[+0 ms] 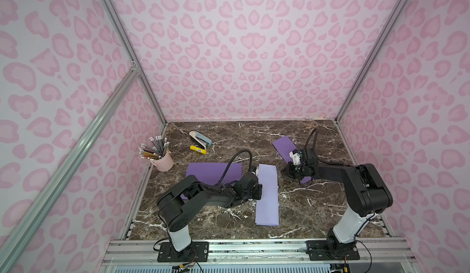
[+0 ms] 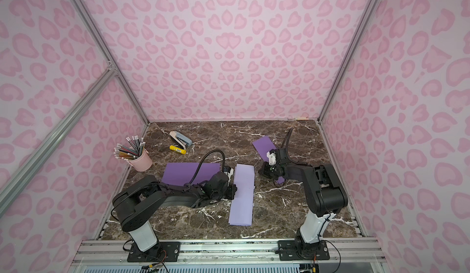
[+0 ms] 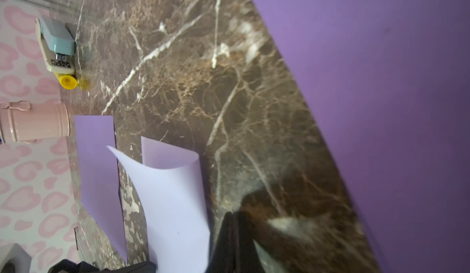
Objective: Fold the rectangular paper in half along the long edge
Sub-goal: Fold the paper at the center of the board.
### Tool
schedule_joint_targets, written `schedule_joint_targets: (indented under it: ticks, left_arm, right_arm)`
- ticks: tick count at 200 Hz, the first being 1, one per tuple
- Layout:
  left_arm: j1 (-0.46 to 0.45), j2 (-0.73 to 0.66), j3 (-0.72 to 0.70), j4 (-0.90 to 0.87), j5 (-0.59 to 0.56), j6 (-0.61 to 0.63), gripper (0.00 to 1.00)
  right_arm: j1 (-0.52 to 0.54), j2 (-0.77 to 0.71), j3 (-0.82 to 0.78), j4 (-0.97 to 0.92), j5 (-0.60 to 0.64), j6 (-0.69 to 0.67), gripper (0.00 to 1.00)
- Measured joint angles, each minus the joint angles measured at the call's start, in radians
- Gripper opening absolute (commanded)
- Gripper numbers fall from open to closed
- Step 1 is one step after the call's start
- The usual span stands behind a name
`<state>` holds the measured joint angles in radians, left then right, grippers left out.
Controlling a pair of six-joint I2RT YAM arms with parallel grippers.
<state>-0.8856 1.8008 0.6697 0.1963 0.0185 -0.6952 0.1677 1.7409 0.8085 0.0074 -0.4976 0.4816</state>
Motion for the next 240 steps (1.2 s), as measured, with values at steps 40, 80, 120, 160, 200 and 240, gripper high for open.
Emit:
schedule_joint_targets:
  ticks: [40,80,120,160,200,240]
  left_arm:
    - [0.000,0.005,0.001,0.000,0.000,0.000,0.04]
    - [0.000,0.011,0.005,0.001,0.001,0.000,0.04]
    - [0.000,0.012,0.005,0.003,0.002,0.000,0.04]
    - [0.000,0.007,0.002,0.008,0.002,0.000,0.04]
    - [0.000,0.012,0.002,0.010,0.001,0.000,0.04]
    - [-0.001,0.017,0.005,0.010,0.001,0.000,0.04]
  right_arm:
    - [0.055,-0.049,0.018,-0.048,-0.016,0.001,0.00]
    - [0.095,0.023,0.094,-0.046,-0.024,0.002,0.00]
    - [0.062,0.104,0.106,-0.019,-0.064,0.011,0.00]
    - [-0.034,0.068,0.047,0.013,-0.090,0.007,0.00]
    - [-0.030,0.000,0.061,-0.076,-0.024,-0.008,0.00]
    - [0.058,0.010,0.145,-0.076,-0.034,-0.007,0.00]
